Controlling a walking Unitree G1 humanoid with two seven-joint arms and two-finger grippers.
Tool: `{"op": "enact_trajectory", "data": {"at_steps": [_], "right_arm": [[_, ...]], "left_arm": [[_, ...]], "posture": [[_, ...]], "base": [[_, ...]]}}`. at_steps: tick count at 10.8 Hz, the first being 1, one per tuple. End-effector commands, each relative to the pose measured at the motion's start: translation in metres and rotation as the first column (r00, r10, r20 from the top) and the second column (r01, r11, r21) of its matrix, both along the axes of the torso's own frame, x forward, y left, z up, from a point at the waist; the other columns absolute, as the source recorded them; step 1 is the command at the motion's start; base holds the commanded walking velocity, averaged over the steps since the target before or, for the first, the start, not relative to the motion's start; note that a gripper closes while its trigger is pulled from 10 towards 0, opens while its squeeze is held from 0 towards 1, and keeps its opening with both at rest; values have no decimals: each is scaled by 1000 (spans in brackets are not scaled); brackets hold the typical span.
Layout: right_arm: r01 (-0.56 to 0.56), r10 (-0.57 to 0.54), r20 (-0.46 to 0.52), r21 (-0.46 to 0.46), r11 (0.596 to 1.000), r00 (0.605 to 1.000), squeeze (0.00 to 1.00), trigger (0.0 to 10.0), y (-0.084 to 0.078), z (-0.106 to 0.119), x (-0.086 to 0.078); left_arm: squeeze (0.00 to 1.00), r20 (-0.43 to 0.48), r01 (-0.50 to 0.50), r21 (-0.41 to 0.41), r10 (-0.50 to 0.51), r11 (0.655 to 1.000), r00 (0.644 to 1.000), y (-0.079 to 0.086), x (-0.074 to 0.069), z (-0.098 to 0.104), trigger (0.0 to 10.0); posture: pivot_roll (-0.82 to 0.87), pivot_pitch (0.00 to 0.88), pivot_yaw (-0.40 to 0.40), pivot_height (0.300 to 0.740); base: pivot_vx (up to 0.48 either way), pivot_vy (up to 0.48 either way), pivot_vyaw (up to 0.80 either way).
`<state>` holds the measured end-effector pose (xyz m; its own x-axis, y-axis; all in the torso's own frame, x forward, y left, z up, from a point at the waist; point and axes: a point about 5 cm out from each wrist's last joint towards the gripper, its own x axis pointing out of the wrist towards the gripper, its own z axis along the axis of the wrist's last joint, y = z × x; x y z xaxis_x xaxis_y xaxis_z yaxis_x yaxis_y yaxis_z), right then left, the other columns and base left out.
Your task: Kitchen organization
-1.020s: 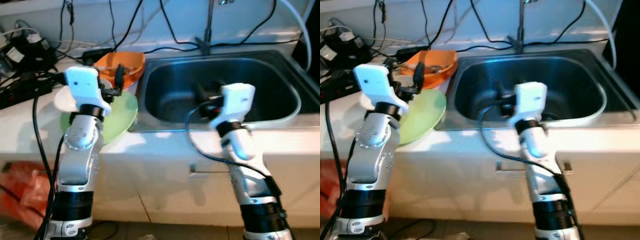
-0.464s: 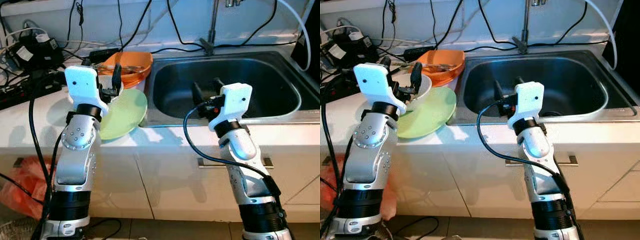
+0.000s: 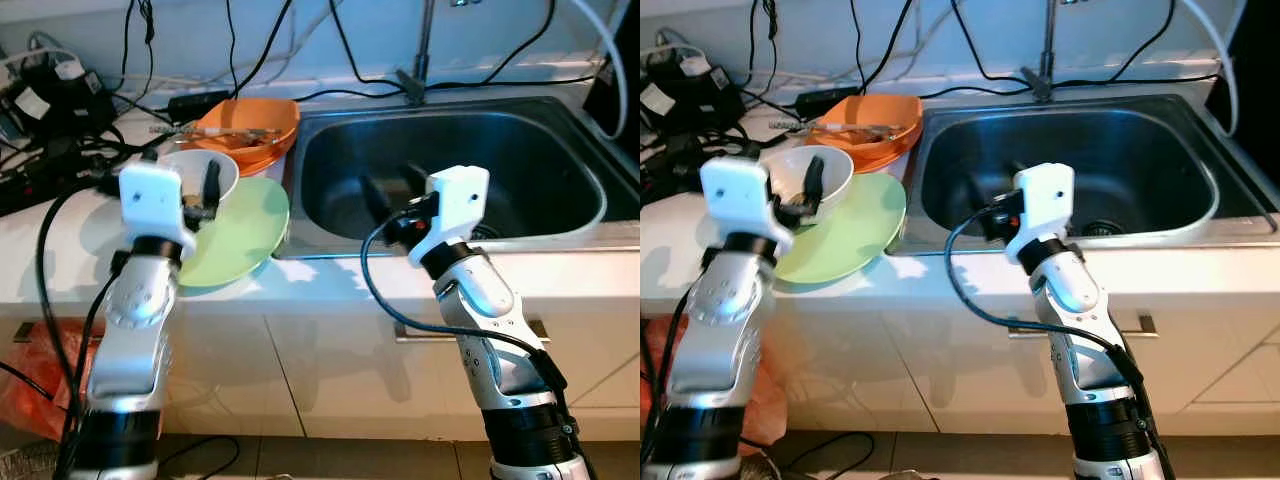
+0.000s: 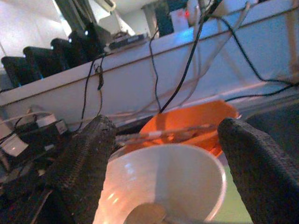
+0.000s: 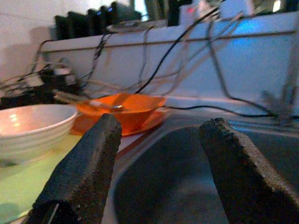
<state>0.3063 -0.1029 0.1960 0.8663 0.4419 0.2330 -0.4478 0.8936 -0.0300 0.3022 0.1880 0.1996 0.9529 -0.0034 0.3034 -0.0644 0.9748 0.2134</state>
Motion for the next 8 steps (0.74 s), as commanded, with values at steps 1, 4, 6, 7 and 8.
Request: {"op": "enact_trajectory", "data": {"at_steps": [1,4,6,7,8], "right_arm": [[-71,71,19,-1,997,997,0,10000,7,10,-2],[-295,300,-87,60,954,950,0,10000,16,12,-13],[-370,367,-139,3,929,920,0,10000,13,3,-19],[-403,395,-154,-22,915,906,0,10000,11,0,-23],[-414,402,-161,-49,909,901,0,10000,9,-1,-24]], "left_arm": [[0,24,-22,17,22,1000,999,4,-5,2,10000],[0,48,36,94,-40,995,998,-3,-12,-1,10000],[0,39,35,110,-40,993,998,-1,-14,-6,10000],[0,41,32,119,-37,992,998,0,-15,-6,10000],[0,51,38,137,-45,990,998,-1,-17,-5,10000]], "posture": [[75,15,109,740],[79,15,106,740],[81,15,100,740],[81,14,98,740],[83,14,97,740]], "base": [[0,0,0],[0,0,0],[0,0,0],[0,0,0],[0,0,0]]}}
